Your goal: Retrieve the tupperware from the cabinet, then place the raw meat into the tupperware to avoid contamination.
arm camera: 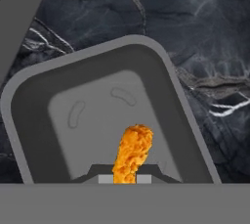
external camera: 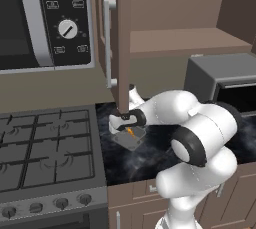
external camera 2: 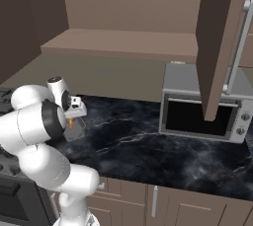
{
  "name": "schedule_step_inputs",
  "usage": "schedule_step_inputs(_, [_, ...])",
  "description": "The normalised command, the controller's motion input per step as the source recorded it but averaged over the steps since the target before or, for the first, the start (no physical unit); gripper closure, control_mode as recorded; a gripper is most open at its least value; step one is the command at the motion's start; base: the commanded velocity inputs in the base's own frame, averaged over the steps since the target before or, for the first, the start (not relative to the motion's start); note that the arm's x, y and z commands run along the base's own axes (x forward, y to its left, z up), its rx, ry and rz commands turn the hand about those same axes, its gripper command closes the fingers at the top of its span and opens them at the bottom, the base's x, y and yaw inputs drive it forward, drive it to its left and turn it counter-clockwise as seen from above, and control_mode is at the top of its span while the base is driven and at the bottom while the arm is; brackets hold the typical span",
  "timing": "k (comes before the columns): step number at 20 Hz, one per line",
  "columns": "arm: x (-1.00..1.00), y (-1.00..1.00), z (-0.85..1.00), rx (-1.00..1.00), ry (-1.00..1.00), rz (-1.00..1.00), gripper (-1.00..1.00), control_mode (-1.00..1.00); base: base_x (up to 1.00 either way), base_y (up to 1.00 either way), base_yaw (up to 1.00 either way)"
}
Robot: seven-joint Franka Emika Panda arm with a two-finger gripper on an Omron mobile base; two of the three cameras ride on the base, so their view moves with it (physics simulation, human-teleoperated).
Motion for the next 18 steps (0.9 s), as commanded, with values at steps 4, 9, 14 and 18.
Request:
schedule_step_inputs(4, [0.34, 0.0, -0.06, 0.0, 0.0, 0.04, 1.0, -1.0, 0.0, 0.0, 0.0])
schedule_step_inputs(9, [0.28, 0.0, -0.12, 0.0, 0.0, 0.03, 1.0, -1.0, 0.0, 0.0, 0.0])
schedule_step_inputs(14, [0.07, 0.0, -0.16, 0.0, 0.0, 0.01, 1.0, -1.0, 0.0, 0.0, 0.0])
schedule_step_inputs(18, [0.0, 0.01, -0.11, 0.0, 0.0, 0.0, 1.0, -1.0, 0.0, 0.0, 0.0])
